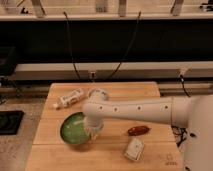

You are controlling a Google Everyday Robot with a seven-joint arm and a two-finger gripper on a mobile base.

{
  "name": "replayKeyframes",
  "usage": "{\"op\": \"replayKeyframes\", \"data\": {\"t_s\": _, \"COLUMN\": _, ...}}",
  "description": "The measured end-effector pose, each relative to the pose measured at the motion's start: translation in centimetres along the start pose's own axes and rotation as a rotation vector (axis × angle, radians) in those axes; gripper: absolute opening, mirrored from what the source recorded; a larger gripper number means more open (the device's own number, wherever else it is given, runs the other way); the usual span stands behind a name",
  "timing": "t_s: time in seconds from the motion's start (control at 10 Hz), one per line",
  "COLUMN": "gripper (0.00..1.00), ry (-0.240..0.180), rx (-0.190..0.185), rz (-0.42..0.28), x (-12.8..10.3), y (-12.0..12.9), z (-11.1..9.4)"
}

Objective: Drag the ceramic bowl in a circle

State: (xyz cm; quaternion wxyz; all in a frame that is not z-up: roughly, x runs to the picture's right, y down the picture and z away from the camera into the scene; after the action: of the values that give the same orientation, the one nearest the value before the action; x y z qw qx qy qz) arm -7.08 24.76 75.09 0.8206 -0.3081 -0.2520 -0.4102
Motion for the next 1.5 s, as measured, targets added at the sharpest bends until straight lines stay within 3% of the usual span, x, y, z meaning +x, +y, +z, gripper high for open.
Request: {"op": "replayKeyframes", "data": {"t_s": 1.5, "gripper": 0.01, "ry": -0.007, "rx": 0.012, "rz": 0.075, "x": 0.16, "y": 0.18, "z": -0.05}}
